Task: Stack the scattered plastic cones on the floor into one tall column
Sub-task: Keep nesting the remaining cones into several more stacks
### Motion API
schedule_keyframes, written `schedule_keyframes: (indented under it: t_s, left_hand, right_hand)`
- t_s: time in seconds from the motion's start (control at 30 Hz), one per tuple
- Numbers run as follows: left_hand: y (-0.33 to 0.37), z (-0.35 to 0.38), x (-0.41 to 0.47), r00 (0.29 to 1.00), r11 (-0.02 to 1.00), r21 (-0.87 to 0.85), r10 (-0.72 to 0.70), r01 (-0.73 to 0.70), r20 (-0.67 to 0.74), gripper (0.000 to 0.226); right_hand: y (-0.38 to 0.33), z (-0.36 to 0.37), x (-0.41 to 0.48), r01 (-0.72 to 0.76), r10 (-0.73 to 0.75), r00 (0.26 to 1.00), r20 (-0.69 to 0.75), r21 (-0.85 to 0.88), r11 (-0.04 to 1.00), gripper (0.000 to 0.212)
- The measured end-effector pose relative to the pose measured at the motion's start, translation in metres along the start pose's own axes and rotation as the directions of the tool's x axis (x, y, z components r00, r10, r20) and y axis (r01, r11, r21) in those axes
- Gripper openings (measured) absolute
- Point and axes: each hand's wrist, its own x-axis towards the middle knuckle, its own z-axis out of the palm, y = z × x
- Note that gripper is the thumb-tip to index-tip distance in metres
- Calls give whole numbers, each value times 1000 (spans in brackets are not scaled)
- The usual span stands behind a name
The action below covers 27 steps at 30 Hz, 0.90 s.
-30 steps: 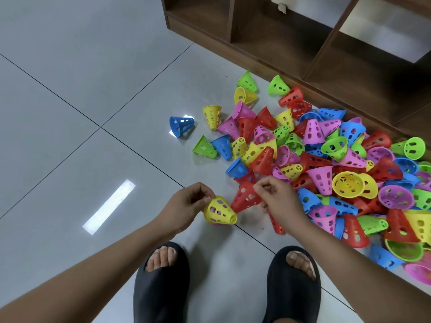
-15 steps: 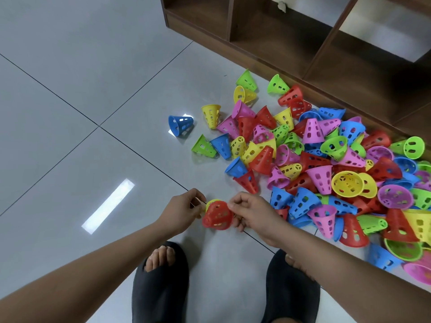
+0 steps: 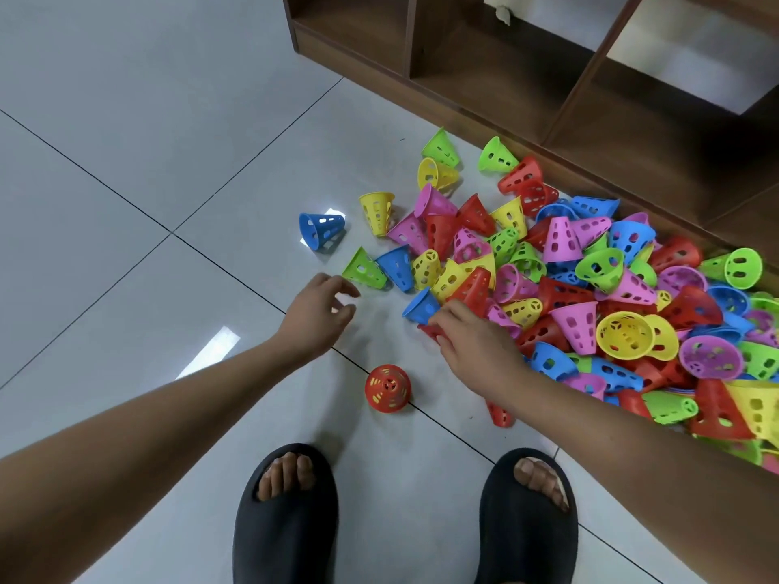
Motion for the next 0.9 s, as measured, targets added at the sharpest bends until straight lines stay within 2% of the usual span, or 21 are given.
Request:
schedule_keyframes:
  t_s: [0.1,0.23,0.4,0.53,0.6,0.67,0.77,0.83,0.9]
  left_hand:
    - [2,-2,14,999,999,29,41,-40,-36,30]
    - [4,-2,28,998,992,108,67,-68,5,38]
    - [-1,4,27,995,990,137,16,-30,98,44]
    - [-3,6,10,999,995,100,2,-7,53,36]
    - [-1,1,0,1000,998,60,-6,7,-11,28]
    - [5,-5,-11,996,998,-37,-49,46,-74,19]
    - [17,-18,-25,985,961,-262,-128,93,-119,15]
    - [28,-27,-35,983,889,-446,-160,101,-95,18]
    - [39,-33,-46,985,794,-597,-168,112,-39,24]
  right_hand:
    - [7,-5,8,39,-31,998,46,-181,983,26]
    - [13,-6,12,96,-72,993,95,-274,957,34]
    - [11,-6,11,98,-61,989,135,-282,954,36]
    - [8,-3,6,105,-71,987,146,-237,966,29]
    - [6,-5,2,79,-56,988,142,-164,983,18]
    - [1,-13,-2,4,-2,993,117,-18,1000,4]
    - [-4,-30,-5,-131,119,991,60,271,954,5]
    - [-7,-41,-6,-241,233,970,74,463,853,7]
    - [-6,-48,-8,-349,325,931,164,655,670,10]
